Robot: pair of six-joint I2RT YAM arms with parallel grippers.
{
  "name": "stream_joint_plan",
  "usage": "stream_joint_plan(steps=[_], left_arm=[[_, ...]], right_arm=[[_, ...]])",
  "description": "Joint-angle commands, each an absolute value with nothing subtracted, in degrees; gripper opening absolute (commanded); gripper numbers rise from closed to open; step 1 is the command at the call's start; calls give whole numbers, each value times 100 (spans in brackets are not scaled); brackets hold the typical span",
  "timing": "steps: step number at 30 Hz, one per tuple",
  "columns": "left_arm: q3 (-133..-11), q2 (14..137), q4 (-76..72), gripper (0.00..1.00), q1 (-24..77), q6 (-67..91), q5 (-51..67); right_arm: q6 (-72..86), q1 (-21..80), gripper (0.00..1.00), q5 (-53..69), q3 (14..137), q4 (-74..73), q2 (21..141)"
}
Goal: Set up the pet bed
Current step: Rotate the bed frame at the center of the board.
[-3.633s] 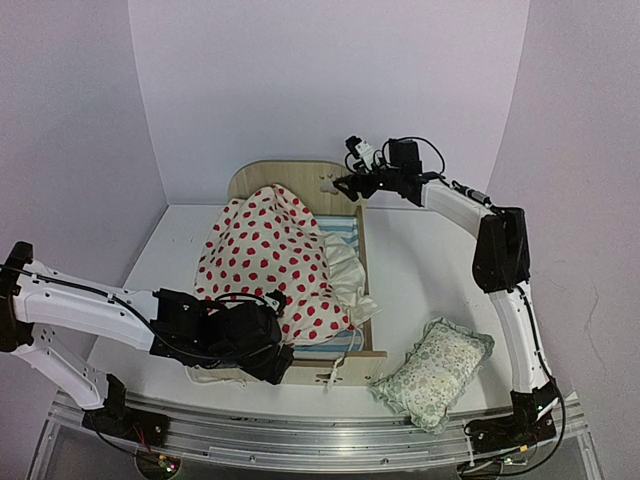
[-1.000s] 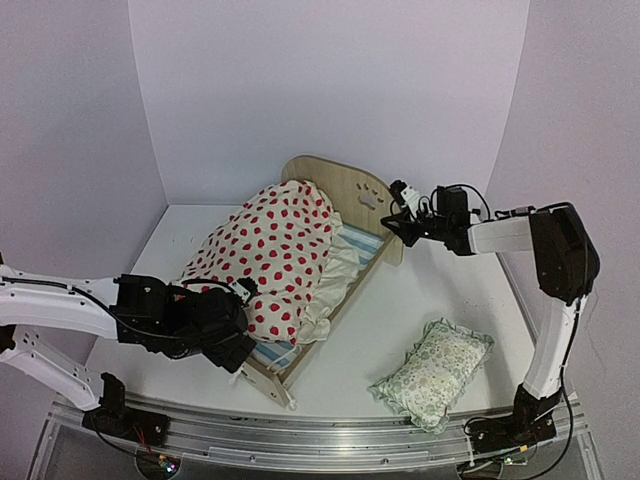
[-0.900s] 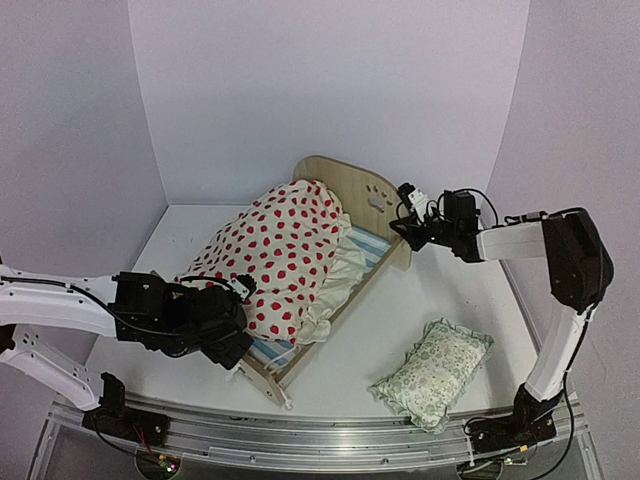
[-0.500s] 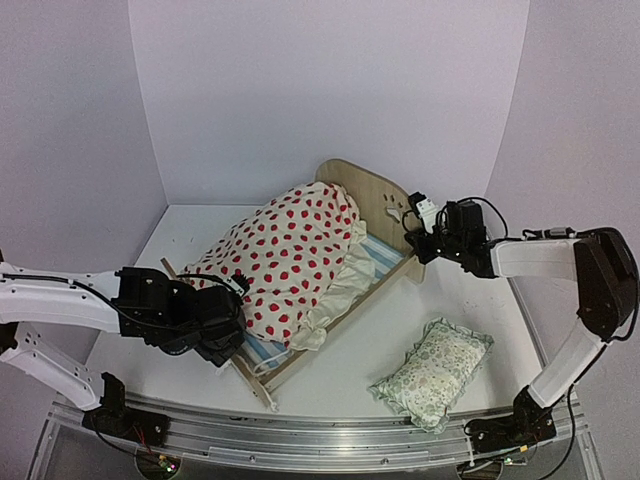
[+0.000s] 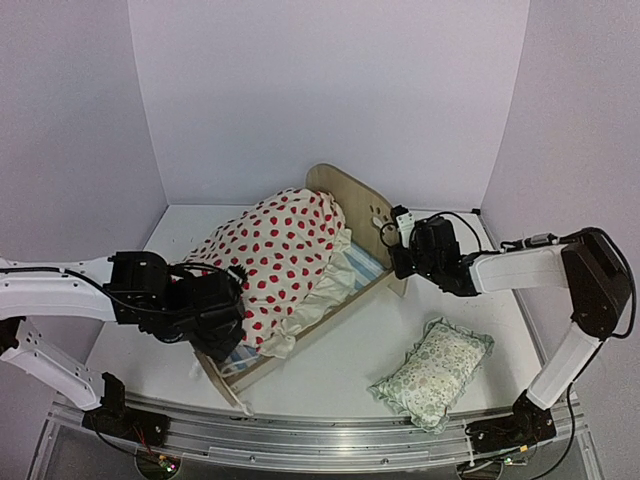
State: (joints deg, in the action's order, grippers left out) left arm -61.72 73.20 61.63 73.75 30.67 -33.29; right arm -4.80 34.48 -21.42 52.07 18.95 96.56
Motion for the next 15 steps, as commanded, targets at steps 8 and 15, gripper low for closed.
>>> stream_joint_plan(steps=[8, 15], left_arm=[[-6944, 7128, 3876, 100, 7535, 3529, -2962], [-6403, 7321, 4954, 98, 7550, 4666, -4172]], right_arm=[[871, 3889, 0, -4973, 5409, 274, 10632], [1788, 3886, 0, -5764, 5429, -1061, 10277]])
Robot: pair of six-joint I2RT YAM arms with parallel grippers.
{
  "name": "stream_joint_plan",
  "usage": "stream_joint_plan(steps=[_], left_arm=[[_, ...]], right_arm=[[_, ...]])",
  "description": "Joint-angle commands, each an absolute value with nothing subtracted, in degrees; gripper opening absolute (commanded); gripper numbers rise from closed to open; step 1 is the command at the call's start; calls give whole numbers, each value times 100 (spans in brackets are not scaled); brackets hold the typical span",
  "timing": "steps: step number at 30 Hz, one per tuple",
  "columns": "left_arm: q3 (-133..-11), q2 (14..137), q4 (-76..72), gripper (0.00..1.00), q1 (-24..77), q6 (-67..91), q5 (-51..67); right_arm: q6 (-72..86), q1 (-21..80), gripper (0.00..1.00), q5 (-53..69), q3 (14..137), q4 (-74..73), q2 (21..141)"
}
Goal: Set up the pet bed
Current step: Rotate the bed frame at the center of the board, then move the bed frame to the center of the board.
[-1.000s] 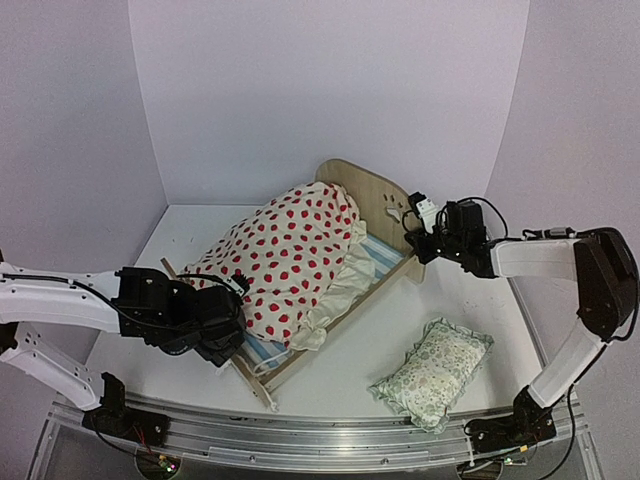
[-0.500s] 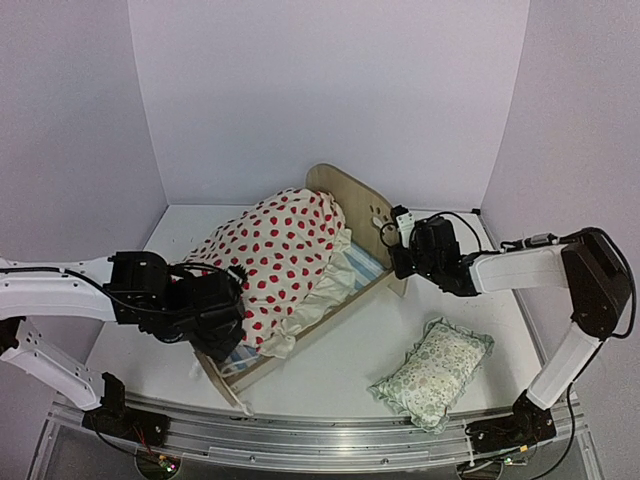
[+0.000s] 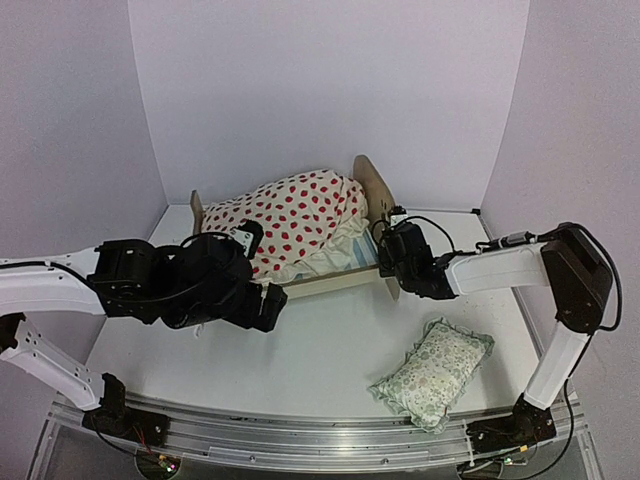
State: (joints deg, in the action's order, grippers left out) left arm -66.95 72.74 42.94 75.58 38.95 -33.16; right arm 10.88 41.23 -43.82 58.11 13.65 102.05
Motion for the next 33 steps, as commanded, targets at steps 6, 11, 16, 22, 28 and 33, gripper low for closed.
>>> stream_joint_plan(steps=[6, 11, 16, 22, 28, 33], left_arm=[[-5783, 6895, 4057, 94, 7549, 4400, -4208], [-5586, 6828, 3682, 91, 7539, 4142, -4496], [-5463, 6937, 2985, 91, 6948, 3403, -4176], [-5446, 7079, 1850, 87, 6201, 2356, -3836], [-5524, 7605, 1035, 85, 5007, 1836, -3046], [-5535, 7985, 902, 84, 4721, 1724, -2879]], right_arm=[[1761, 3885, 0, -5804, 4822, -1248, 9506], [1434, 3885, 0, -5578, 4538, -1240, 9135], [847, 3863, 0, -5313, 4372, -1124, 8938], [450, 3755, 0, -4940, 3684, -558, 8161], [346, 3710, 0, -4671, 3473, -526, 7869], [238, 3704, 2, -5281, 3414, -565, 7829]])
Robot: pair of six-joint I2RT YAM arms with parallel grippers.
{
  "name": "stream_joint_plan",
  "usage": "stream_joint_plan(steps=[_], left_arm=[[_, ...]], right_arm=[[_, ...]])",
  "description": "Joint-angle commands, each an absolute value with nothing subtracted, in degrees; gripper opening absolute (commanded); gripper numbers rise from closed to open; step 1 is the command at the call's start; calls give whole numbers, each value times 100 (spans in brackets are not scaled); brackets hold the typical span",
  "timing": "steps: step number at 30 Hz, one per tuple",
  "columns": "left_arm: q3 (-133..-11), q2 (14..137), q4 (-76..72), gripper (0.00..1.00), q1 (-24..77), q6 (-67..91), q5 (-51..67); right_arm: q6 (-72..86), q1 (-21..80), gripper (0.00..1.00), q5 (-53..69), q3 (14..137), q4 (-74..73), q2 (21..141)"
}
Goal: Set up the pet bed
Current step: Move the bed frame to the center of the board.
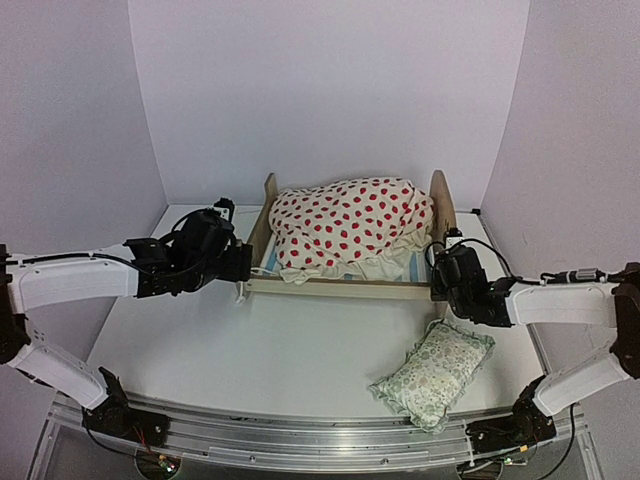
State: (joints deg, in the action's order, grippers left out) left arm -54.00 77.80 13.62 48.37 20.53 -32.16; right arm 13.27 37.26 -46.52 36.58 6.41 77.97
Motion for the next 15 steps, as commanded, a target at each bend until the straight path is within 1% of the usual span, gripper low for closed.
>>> stream_joint_plan(steps=[1, 2, 3, 6, 10, 12, 15], left_arm=[[-5510, 7998, 919, 84, 4698, 1722, -2879], [-5444, 7975, 864, 84, 4677, 1719, -2858], [-5377, 7938, 796, 84, 4672, 1693, -2818], [-5221, 7927, 600, 81, 4565, 1616, -2804], [-5163, 8085, 437, 76, 4272, 1563, -2612], [-5120, 8177, 251, 73, 4129, 1492, -2507], [-5194, 8427, 109, 70, 3916, 1373, -2409]], right_arm=[[237, 3697, 8, -5328, 3468, -675, 7823], [317, 3700, 21, -5262, 3582, -894, 7822], [416, 3700, 30, -5173, 3693, -1086, 7813], [688, 3697, 46, -4790, 3965, -1481, 7736], [841, 3700, 75, -4396, 4190, -1784, 7513], [899, 3700, 83, -4285, 4329, -2047, 7388], [1006, 3700, 89, -4233, 4477, -2479, 7059]])
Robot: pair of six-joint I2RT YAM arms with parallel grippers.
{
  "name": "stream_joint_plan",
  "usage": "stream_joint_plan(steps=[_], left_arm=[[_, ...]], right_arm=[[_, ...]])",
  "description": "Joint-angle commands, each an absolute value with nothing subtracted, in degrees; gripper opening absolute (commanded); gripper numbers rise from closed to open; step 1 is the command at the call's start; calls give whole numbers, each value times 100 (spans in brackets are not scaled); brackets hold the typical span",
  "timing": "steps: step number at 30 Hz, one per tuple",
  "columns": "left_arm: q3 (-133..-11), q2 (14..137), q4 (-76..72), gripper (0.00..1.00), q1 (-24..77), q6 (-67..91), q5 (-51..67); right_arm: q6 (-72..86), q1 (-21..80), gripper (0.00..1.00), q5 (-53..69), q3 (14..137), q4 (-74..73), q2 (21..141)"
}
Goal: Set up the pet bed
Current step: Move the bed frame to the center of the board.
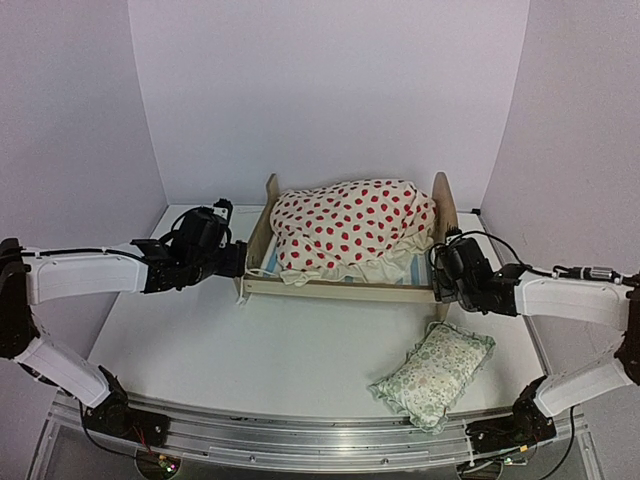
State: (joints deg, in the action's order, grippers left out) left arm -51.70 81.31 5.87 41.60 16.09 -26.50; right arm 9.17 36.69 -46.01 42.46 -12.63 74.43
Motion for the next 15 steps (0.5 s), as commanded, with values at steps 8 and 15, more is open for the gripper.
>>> stream_joint_plan(steps=[8, 15], left_arm=[[-5408, 9011, -287, 40, 3630, 1318, -1855], [-5300, 9079, -519, 6, 3631, 1276, -1794]], right_arm=[[1351, 3700, 98, -4080, 5025, -3493, 5866], [1755, 3737, 98, -2808, 5793, -3886, 5769]])
